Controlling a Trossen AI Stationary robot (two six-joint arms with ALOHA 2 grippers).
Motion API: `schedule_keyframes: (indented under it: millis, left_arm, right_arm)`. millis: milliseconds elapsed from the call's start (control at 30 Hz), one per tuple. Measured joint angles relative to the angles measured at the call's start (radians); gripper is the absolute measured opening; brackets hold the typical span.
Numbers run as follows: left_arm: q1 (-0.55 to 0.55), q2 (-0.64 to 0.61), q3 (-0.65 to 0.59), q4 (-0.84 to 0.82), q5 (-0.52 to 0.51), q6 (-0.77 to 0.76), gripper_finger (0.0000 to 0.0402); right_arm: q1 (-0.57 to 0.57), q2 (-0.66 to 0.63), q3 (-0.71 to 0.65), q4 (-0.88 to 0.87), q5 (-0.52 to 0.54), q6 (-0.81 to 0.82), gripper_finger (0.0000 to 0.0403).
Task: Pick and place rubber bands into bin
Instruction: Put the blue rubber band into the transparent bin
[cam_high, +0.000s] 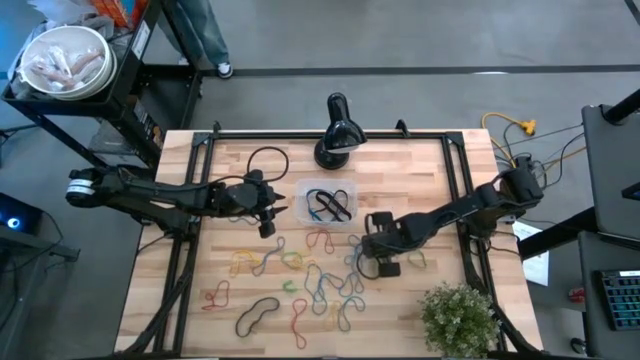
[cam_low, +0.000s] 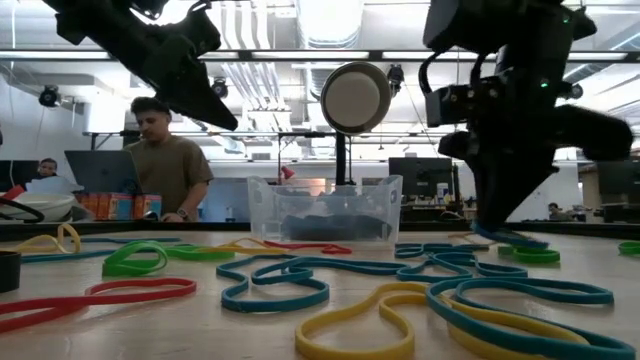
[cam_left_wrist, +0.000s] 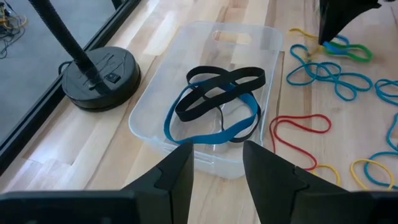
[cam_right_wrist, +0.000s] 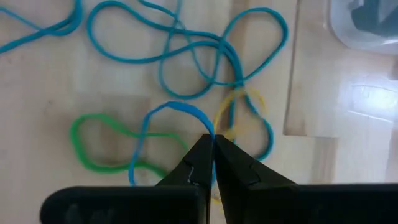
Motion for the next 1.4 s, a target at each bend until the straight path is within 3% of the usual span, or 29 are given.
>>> schedule_keyframes:
  millis: [800, 1400]
  left_arm:
    - [0.000, 0.000, 0.000, -0.001, 0.001, 0.000, 0.0124]
    - [-0.001, 0.000, 0.000, -0.001, 0.002, 0.000, 0.0124]
  right_arm:
    - [-0.005, -0.013, -0.001, 0.030, 0.000, 0.002, 0.0010]
    - [-0.008, -0.013, -0.002, 0.041, -0.002, -0.005, 0.0073]
